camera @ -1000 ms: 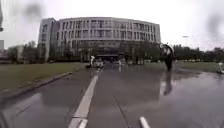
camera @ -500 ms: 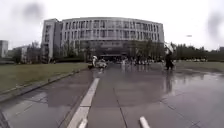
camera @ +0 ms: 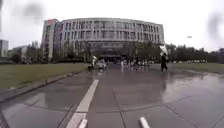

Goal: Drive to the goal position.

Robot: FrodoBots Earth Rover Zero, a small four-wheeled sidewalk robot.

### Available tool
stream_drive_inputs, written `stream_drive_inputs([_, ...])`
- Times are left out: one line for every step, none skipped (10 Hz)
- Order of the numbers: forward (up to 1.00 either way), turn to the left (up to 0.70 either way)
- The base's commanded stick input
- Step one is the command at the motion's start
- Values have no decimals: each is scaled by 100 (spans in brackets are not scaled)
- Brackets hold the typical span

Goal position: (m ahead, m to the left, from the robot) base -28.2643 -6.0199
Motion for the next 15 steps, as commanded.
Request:
stream_drive_inputs([8, -16])
stream_drive_inputs([8, -17])
stream_drive_inputs([9, -18])
stream_drive_inputs([8, -17])
stream_drive_inputs([8, -16])
stream_drive_inputs([14, -28])
stream_drive_inputs([69, -39])
stream_drive_inputs([100, -40])
stream_drive_inputs([100, -40])
stream_drive_inputs([100, -40])
stream_drive_inputs([100, -40])
stream_drive_inputs([100, -40])
stream_drive_inputs([100, -40])
stream_drive_inputs([100, -40])
stream_drive_inputs([100, -40])
